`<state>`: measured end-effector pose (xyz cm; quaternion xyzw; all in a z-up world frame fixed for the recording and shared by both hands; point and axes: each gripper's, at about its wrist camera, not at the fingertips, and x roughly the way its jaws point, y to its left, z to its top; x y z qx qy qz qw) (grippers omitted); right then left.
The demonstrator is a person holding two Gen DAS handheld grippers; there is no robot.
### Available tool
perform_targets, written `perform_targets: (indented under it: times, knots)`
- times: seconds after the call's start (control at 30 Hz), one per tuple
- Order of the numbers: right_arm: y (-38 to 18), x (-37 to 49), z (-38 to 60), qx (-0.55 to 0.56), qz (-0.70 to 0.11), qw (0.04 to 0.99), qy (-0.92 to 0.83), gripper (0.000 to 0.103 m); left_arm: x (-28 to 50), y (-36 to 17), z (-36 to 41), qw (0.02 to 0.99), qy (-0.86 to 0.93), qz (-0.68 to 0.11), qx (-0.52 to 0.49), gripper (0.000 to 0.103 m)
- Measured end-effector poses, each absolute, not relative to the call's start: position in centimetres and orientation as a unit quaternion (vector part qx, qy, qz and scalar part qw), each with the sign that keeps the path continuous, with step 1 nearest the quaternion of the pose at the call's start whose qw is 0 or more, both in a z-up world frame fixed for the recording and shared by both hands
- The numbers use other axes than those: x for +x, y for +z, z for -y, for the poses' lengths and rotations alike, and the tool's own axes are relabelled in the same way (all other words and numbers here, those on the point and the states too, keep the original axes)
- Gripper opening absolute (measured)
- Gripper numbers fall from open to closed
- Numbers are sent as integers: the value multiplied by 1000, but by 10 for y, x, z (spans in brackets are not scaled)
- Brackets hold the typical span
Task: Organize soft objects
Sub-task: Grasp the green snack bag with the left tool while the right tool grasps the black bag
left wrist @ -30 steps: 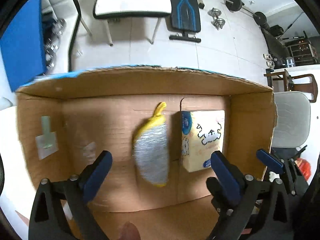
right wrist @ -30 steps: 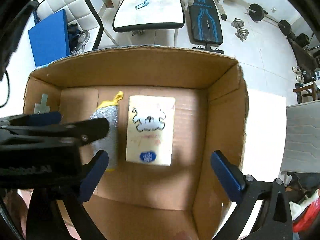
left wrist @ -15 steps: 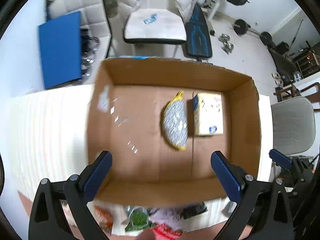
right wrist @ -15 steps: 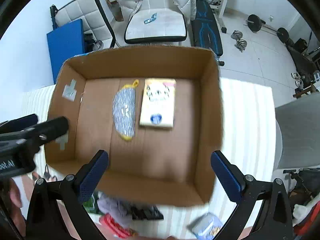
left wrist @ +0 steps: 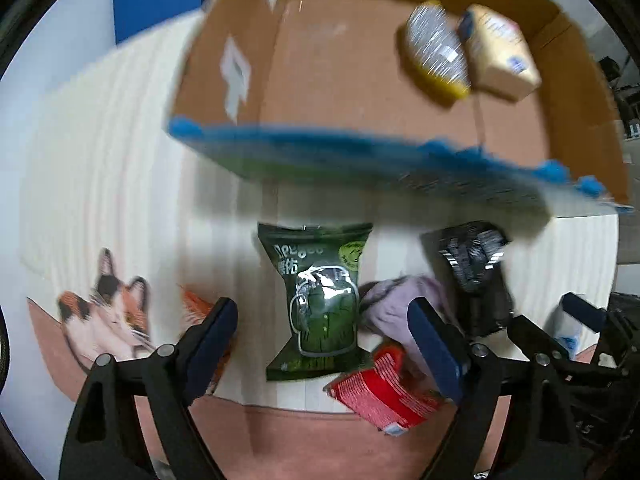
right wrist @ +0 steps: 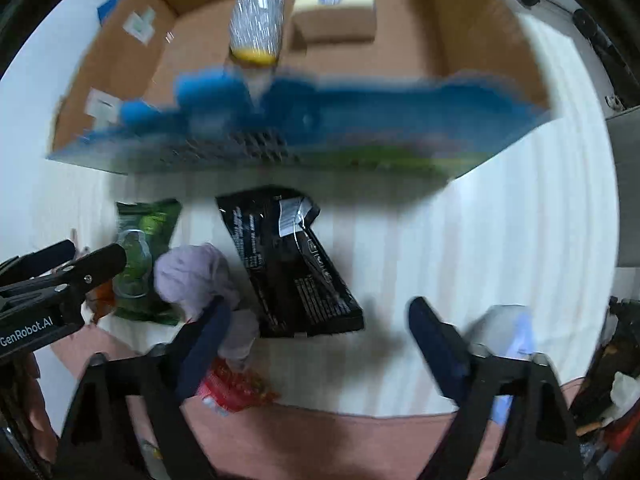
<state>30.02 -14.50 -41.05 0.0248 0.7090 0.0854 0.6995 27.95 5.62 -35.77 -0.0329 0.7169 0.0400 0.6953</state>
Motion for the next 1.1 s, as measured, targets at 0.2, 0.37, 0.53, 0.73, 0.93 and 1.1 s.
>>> perform_targets:
  times: [0.2,0.37,0.53,0.73,0.93,1.1]
  knots:
    - [-442,300,133,28,-717,692,71,80,284,-400,-60,671,34,-740,-32,87]
    - [-450,295,134,44,-726,683,69,66,282,-414,-64,668,33,-743,-31,85]
    - [-450,270,151,48,-745,663,61,63,263,-427,-70,655,29,-754,-38,53]
    - [-452,218,187,55,-765,639,50,62,216,-438,-76,652,41,-756,-39,41]
    - [-450,195,195,50,-758,648,45,67,189,-446,-81,649,44,-758,-52,43]
    - [-452,186,190,36,-761,646,43,68,215,-446,-91,646,43,-760,-62,46]
